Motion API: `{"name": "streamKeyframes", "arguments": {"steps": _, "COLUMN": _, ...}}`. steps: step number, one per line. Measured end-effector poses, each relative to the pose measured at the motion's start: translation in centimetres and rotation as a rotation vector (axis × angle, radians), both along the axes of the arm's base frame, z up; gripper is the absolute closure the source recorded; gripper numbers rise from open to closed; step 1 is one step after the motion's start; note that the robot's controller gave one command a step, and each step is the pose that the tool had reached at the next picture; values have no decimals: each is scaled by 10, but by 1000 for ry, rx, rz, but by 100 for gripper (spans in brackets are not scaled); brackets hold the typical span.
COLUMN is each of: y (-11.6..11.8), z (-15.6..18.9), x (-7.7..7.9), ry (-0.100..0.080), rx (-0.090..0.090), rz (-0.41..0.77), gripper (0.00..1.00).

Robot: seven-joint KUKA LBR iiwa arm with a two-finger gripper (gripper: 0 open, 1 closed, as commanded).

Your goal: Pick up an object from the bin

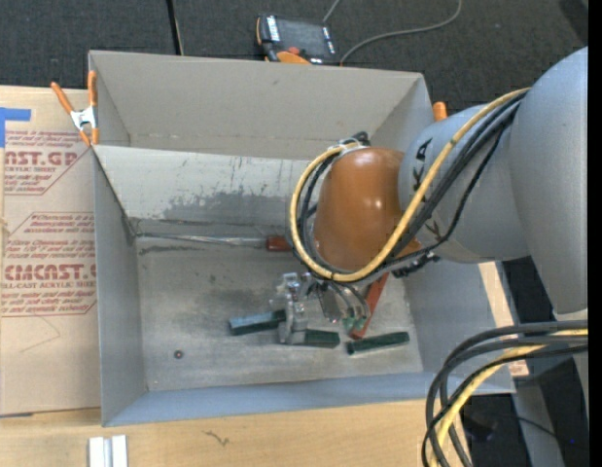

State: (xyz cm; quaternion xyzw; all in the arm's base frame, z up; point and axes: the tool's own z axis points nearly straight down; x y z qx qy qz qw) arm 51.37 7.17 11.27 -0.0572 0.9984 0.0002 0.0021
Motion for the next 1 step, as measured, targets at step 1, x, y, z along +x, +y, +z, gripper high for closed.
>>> {"name": "streamKeyframes", "arguments": {"steps": 1, "y": 58, "z": 93, "x": -9, "ry": -4, "rx": 4, "rz": 16, "gripper": 100}}
